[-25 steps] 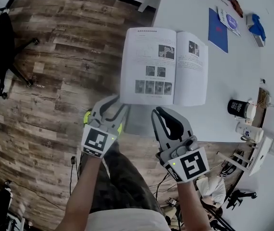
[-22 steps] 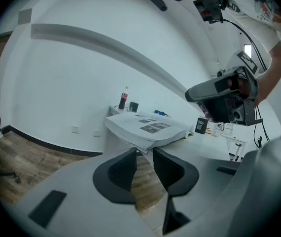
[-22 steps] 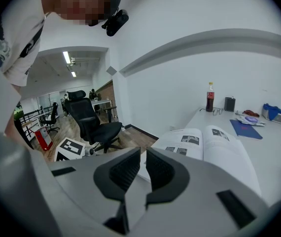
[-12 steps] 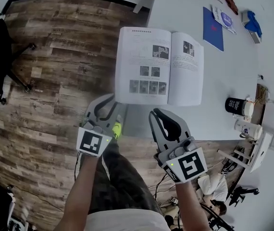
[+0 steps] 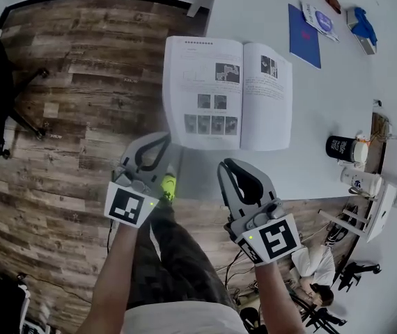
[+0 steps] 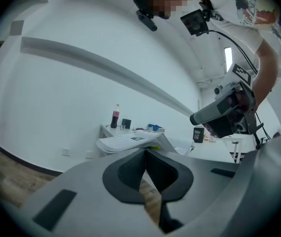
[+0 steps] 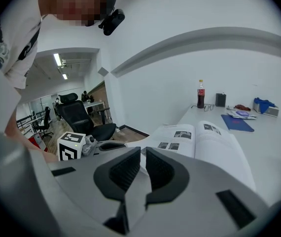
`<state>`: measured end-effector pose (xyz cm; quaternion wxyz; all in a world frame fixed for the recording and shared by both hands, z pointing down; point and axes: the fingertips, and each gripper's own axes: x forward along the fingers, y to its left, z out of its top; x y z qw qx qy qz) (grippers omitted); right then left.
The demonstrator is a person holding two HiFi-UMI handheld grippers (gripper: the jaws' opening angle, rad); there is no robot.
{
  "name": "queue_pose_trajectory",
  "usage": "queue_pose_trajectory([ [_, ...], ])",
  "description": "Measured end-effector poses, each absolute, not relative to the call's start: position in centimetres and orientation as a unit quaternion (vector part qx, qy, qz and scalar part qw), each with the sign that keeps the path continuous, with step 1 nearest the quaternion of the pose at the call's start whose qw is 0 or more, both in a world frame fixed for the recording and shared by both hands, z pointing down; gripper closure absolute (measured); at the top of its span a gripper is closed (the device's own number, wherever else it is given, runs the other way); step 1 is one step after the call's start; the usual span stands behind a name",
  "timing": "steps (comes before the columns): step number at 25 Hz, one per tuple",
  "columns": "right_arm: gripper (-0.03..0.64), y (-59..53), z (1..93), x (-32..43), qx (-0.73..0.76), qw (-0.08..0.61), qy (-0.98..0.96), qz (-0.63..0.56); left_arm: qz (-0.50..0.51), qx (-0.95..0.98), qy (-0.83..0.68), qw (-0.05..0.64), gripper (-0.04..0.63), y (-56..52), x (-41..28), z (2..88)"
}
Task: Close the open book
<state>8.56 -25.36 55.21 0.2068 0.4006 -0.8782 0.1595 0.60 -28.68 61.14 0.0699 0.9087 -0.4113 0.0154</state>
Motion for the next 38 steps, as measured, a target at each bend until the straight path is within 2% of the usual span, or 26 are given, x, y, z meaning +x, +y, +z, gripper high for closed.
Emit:
queue_pose_trajectory([
  [4,0.586,-25.3,55.1,8.5,0.404,0.204,-0.877,0.159,-0.043,0.896,-0.411,0.162,0.583,-28.7,0.0,62.6],
  [13,0.586,-25.5,55.7,8.3,0.404,0.209,-0.875,0.165,-0.044,0.891,-0.401,0.208,0.58,-26.3,-1.8,65.2],
  [14,0.586,-25.5,55.7,8.1,0.402,0.209,-0.876,0.165,-0.057,0.888,-0.4,0.218,0.572,-26.0,-2.0,65.1],
  [16,0.586,-25.6,55.8,7.7,0.4,0.209,-0.877,0.164,-0.088,0.882,-0.393,0.244,0.458,-25.8,-2.0,64.7],
  [21,0.586,-25.5,55.9,6.7,0.391,0.214,-0.88,0.162,-0.142,0.859,-0.377,0.316,0.376,-26.3,-0.3,64.9],
  [25,0.586,-25.5,55.8,6.3,0.387,0.218,-0.882,0.157,-0.188,0.824,-0.364,0.391,0.362,-27.0,0.3,66.0],
  [29,0.586,-25.5,55.8,6.2,0.386,0.218,-0.882,0.158,-0.203,0.805,-0.348,0.436,0.356,-27.2,0.2,66.9],
  [32,0.586,-25.4,56.0,6.3,0.387,0.221,-0.881,0.158,-0.207,0.804,-0.336,0.445,0.357,-27.6,0.5,67.0],
  [38,0.586,-25.6,55.9,6.5,0.395,0.221,-0.878,0.157,-0.162,0.826,-0.356,0.406,0.37,-27.8,0.3,66.4],
])
